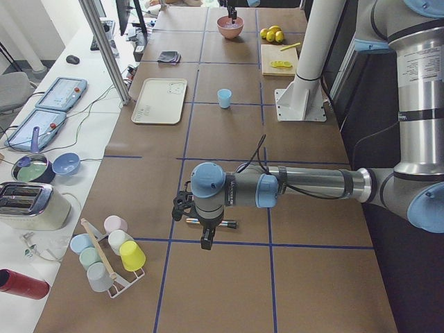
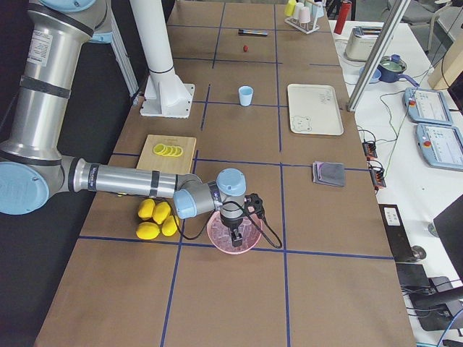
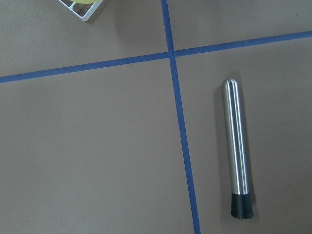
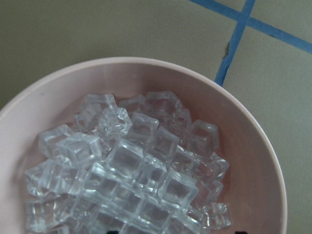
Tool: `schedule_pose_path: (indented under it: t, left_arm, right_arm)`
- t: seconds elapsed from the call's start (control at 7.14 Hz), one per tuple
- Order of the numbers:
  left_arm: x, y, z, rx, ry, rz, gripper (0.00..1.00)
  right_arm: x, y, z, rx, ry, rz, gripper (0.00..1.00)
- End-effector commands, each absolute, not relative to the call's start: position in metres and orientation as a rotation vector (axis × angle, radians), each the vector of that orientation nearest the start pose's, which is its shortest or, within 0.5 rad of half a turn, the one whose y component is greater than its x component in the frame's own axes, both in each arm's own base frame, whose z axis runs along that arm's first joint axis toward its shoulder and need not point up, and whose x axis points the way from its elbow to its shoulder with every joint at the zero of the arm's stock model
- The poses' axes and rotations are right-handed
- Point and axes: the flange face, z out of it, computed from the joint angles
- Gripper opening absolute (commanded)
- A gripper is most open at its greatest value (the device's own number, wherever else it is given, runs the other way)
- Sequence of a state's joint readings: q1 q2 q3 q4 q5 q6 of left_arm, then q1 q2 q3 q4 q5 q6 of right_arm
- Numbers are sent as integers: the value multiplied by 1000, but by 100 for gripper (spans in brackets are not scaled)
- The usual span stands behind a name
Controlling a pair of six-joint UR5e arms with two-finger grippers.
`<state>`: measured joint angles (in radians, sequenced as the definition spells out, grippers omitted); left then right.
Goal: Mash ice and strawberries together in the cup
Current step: 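Grasp a third ice cube from the pink bowl with the right gripper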
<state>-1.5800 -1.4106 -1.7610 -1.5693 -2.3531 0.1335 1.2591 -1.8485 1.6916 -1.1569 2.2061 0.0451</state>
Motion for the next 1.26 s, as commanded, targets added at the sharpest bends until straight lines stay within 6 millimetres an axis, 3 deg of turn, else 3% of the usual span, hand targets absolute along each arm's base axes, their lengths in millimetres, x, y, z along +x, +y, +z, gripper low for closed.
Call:
schedule_pose_path:
  t: [0.0,0.98,1.12]
  left_arm:
    - [-67,-426,638,85,779,130,100]
    - [-67,-426,637,87,779,132,100]
    - [-67,-426,637,87,779,132,100]
  right_arm:
    - [-50,-391,687,128,-667,-343,82]
    - [-52,-393,695,114,-659,-343,72]
    - [-52,-393,695,113,-657,-344,58]
